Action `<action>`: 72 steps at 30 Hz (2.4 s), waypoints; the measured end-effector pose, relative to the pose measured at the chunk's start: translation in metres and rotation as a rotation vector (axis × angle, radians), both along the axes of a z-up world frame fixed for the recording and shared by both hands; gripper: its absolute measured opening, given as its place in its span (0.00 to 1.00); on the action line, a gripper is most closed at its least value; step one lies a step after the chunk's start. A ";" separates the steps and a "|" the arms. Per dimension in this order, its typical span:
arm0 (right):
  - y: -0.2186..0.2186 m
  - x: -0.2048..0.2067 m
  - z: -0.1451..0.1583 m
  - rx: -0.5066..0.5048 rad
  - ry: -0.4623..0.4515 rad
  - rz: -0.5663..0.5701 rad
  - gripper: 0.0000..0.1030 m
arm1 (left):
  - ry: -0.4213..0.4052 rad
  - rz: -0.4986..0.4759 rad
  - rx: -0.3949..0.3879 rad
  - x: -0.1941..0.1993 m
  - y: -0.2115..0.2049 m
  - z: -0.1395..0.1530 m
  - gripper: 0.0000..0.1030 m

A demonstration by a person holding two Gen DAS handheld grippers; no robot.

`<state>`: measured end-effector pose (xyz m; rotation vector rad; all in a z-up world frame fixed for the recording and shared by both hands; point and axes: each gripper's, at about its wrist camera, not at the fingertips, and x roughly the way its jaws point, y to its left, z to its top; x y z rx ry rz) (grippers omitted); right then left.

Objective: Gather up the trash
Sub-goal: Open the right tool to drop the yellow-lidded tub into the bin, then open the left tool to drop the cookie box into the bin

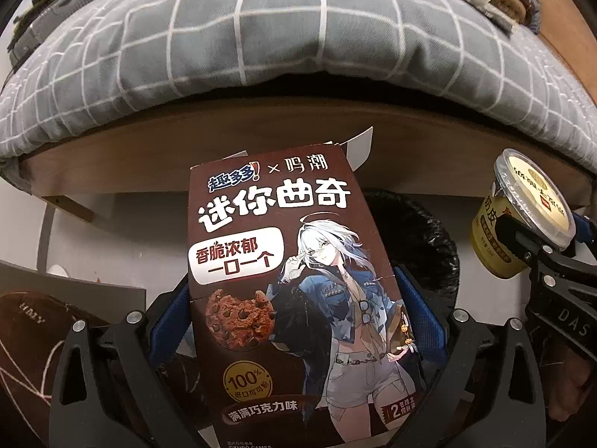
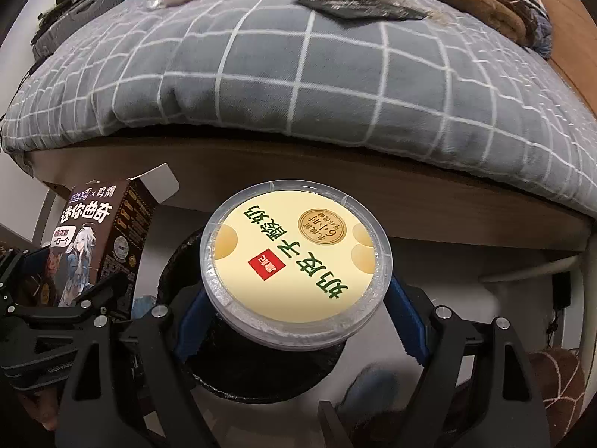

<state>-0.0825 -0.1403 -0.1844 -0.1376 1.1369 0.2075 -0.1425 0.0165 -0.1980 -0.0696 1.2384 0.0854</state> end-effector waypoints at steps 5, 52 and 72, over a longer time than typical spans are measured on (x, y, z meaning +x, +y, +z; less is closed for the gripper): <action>0.002 0.005 -0.020 0.008 0.055 -0.002 0.77 | 0.028 -0.020 -0.009 0.005 0.000 -0.009 0.93; -0.099 -0.006 0.016 0.075 -0.007 -0.160 0.93 | 0.035 -0.138 -0.018 0.018 -0.068 -0.029 0.94; -0.093 -0.005 0.013 0.071 0.004 -0.143 0.93 | 0.046 -0.181 -0.041 0.019 -0.063 -0.034 0.93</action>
